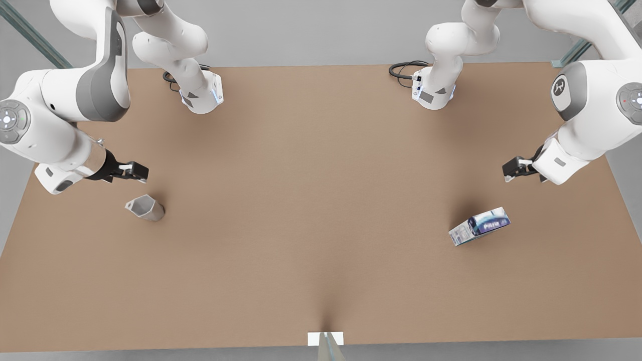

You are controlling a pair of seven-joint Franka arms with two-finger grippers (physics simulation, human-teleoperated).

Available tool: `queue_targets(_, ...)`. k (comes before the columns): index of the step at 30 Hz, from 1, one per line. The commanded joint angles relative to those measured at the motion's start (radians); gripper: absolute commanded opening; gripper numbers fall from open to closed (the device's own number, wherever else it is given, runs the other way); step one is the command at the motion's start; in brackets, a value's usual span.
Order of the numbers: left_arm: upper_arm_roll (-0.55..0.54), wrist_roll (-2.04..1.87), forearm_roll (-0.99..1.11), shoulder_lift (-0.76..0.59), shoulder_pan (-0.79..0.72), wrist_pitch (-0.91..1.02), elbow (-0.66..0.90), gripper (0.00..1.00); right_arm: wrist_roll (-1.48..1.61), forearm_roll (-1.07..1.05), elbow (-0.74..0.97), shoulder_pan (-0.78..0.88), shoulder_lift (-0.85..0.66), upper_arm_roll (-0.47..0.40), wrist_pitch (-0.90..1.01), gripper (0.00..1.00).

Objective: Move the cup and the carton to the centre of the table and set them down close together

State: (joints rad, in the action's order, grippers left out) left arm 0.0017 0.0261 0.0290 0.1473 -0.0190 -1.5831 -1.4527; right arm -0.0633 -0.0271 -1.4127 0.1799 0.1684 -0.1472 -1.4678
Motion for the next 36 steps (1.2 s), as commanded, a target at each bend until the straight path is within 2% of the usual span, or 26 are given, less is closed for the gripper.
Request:
queue_targets(1, 0.000, 0.000, 0.000, 0.000, -0.001, 0.000, 0.000, 1.00, -0.003, 0.001, 0.005, 0.003, 0.002, 0.000, 0.000, 1.00)
queue_targets(6, 0.000, -0.070, 0.003, 0.032, -0.003, -0.002, -0.003, 1.00, -0.003, -0.001, -0.012, 0.013, 0.082, 0.000, 0.057, 1.00)
queue_targets(8, -0.002, -0.210, 0.003, 0.047, -0.007, -0.003, -0.005, 1.00, -0.009, 0.019, -0.061, 0.009, 0.085, 0.000, 0.047, 1.00)
queue_targets(10, -0.005, -0.325, 0.005, 0.081, -0.009, -0.005, -0.005, 1.00, -0.009, 0.019, -0.115, -0.011, 0.080, 0.000, -0.031, 1.00)
queue_targets(12, -0.011, -0.341, 0.005, 0.106, -0.007, -0.008, -0.005, 1.00, -0.009, 0.019, -0.267, -0.037, 0.068, -0.002, -0.155, 1.00)
queue_targets(15, -0.012, -0.478, 0.005, 0.113, -0.007, -0.052, -0.057, 1.00, 0.000, 0.021, -0.403, -0.074, 0.046, -0.002, -0.290, 1.00)
queue_targets(19, -0.020, -0.899, 0.003, 0.156, -0.007, -0.242, -0.160, 1.00, -0.007, 0.021, -0.488, -0.083, 0.025, 0.000, -0.368, 1.00)
queue_targets(23, -0.020, -1.198, 0.000, 0.190, -0.006, -0.296, -0.158, 1.00, -0.010, 0.042, -0.548, -0.092, 0.026, 0.000, -0.525, 1.00)
queue_targets(27, -0.017, -1.367, 0.023, 0.216, 0.001, -0.314, -0.160, 1.00, -0.010, 0.058, -0.548, -0.111, 0.031, 0.000, -0.536, 1.00)
queue_targets(31, -0.017, -1.453, 0.029, 0.218, 0.014, -0.380, -0.183, 1.00, -0.012, 0.058, -0.634, -0.109, 0.042, 0.000, -0.661, 1.00)
queue_targets(36, -0.015, -1.456, 0.029, 0.242, 0.045, -0.456, -0.183, 1.00, -0.001, 0.058, -0.654, -0.123, 0.095, 0.000, -0.746, 1.00)
